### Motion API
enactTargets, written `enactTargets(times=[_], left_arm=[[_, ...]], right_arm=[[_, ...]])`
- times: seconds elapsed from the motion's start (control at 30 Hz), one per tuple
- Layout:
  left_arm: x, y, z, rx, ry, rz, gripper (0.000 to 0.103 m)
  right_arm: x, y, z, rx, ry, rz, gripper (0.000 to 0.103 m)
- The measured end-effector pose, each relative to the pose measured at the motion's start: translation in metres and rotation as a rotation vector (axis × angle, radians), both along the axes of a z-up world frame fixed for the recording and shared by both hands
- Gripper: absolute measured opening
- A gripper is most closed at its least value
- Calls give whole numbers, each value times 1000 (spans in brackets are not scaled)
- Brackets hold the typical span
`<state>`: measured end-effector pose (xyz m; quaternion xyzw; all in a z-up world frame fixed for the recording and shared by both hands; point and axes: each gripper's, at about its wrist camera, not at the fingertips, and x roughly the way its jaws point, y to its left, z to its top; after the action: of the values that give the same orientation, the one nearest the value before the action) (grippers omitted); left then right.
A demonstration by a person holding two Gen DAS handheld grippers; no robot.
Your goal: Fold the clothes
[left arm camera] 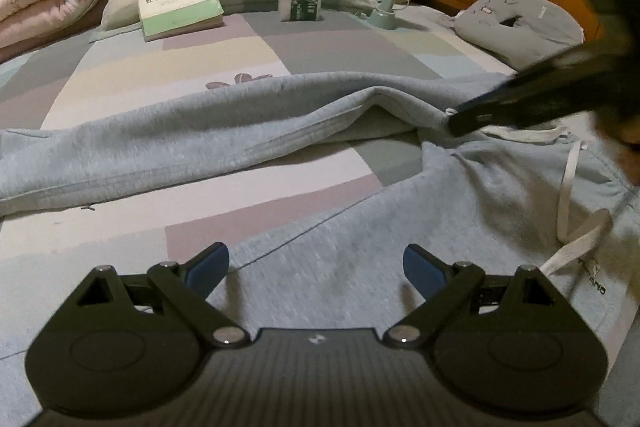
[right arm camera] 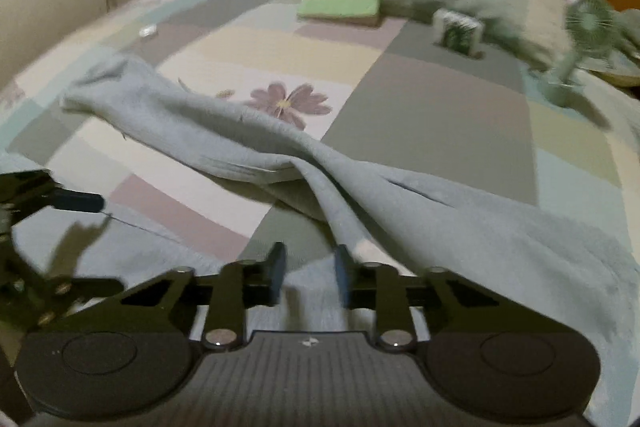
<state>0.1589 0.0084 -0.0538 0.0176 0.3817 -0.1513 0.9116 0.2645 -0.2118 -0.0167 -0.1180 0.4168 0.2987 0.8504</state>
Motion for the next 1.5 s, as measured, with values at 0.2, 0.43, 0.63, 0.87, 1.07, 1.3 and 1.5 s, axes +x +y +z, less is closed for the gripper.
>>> enactTargets(times=[0.2, 0.43, 0.63, 0.87, 1.07, 1.3, 1.5], left_arm=[[2, 7, 6, -6, -34, 22, 94], [2, 3, 2, -29, -33, 9, 94], [-2, 2, 0, -31, -32, 7, 94], [-9, 8, 1, -63, -41, 8, 94], [-15, 16, 5, -85, -54, 10, 94], [-13, 22, 5, -75, -56, 24, 94], [-10, 23, 2, -56, -40, 18, 94]], right_arm=[[-1, 19, -21, -136, 1, 90, 26], [3, 12, -28, -117, 80, 26, 31], [15, 18, -30, -92, 141, -56, 49], [17, 32, -34, -140, 150, -120, 35], [27, 18, -26, -75, 135, -191, 4], [50, 13, -17, 11, 127, -223, 4], [40, -3, -11, 127, 160, -217, 15]])
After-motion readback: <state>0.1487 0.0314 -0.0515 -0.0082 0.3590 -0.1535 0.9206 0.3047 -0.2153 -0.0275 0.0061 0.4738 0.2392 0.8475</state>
